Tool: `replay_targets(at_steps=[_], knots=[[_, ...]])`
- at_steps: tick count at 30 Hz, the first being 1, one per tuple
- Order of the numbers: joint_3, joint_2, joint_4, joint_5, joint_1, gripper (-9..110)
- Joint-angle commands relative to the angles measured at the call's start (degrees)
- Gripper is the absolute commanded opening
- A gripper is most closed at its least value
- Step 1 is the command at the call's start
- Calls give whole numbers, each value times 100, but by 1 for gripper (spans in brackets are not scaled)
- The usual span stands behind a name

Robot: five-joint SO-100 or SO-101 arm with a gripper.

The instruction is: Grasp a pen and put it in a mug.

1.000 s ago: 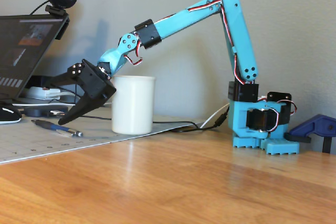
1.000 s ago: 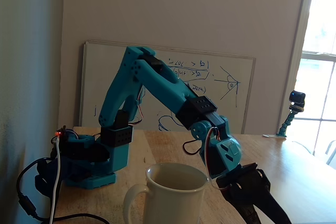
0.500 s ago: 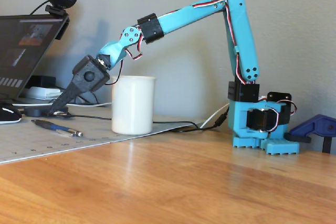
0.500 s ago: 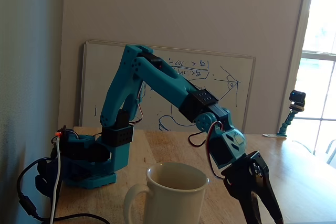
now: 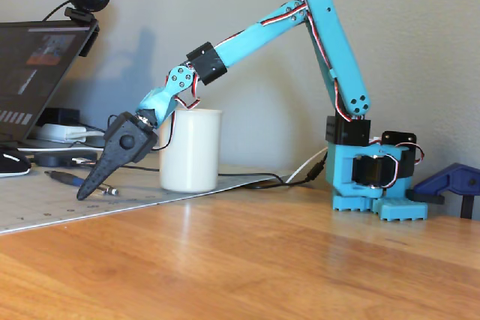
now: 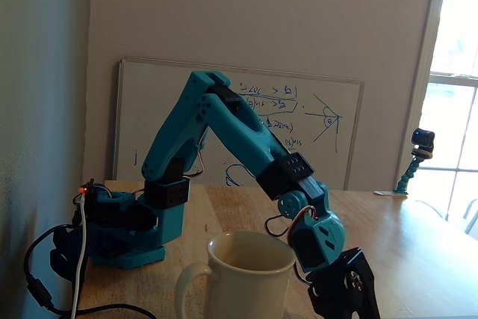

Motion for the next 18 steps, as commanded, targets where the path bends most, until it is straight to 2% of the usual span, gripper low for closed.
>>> replay_targets(at_steps=[1, 14, 18], knots=[[-431, 105, -97, -35, 325, 41], [-316, 18, -70, 9, 114, 41], [-316, 9, -97, 26, 105, 36]])
